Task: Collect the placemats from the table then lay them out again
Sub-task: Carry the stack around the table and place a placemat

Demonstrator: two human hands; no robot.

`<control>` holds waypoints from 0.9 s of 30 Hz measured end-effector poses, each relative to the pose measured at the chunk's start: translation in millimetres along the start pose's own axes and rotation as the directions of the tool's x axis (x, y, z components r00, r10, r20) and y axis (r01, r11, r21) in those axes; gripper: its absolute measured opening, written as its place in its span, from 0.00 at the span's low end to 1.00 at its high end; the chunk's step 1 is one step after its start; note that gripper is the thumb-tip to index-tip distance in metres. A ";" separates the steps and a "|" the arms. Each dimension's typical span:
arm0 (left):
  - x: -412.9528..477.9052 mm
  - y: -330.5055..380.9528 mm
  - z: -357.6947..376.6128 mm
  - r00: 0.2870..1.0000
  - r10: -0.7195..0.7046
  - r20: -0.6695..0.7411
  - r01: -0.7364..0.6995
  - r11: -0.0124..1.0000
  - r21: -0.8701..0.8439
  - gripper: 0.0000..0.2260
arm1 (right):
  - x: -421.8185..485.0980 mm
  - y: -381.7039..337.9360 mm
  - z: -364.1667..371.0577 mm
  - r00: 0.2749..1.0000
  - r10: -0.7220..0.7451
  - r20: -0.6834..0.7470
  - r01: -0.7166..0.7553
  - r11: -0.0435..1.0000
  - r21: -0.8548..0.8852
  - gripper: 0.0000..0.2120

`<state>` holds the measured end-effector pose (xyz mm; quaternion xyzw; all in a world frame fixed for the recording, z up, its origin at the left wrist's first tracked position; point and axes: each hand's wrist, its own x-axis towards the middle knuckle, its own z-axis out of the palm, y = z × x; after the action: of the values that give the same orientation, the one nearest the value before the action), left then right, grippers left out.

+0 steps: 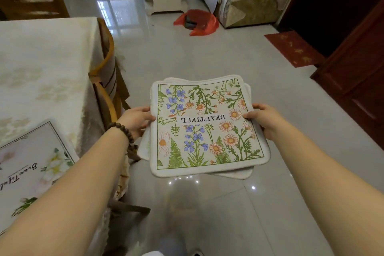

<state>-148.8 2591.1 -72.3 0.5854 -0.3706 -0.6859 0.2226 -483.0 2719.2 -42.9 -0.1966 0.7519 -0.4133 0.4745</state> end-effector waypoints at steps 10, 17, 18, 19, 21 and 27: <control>129.4 66.5 6.9 0.998 -0.022 -0.052 0.019 0.998 -0.058 0.17 | 152.3 -75.8 30.7 0.998 0.019 0.059 -0.016 0.999 -0.048 0.15; 209.4 152.8 -0.1 0.995 0.001 -0.097 -0.008 0.997 -0.075 0.17 | 246.4 -164.7 64.0 0.998 0.009 0.065 -0.005 0.998 -0.061 0.15; 217.9 163.5 -1.4 0.995 0.005 -0.105 -0.013 0.997 -0.076 0.17 | 257.2 -176.1 68.4 0.998 0.006 0.070 -0.002 0.998 -0.065 0.14; 227.2 174.2 -2.9 0.993 0.006 -0.115 -0.015 0.997 -0.076 0.16 | 269.1 -188.3 73.2 0.997 0.008 0.081 -0.002 0.997 -0.072 0.14; 247.5 192.3 -5.7 0.991 0.007 -0.131 -0.018 0.996 -0.085 0.16 | 294.3 -211.2 82.7 0.994 0.011 0.107 -0.001 0.996 -0.087 0.15; 312.8 235.5 -21.0 0.973 0.007 -0.229 -0.041 0.989 -0.144 0.16 | 382.0 -281.6 128.3 0.976 0.001 0.219 0.030 0.990 -0.139 0.17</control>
<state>-226.1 2207.1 -91.6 0.6374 -0.2978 -0.6371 0.3148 -578.2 2237.0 -52.6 -0.2797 0.7210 -0.3382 0.5362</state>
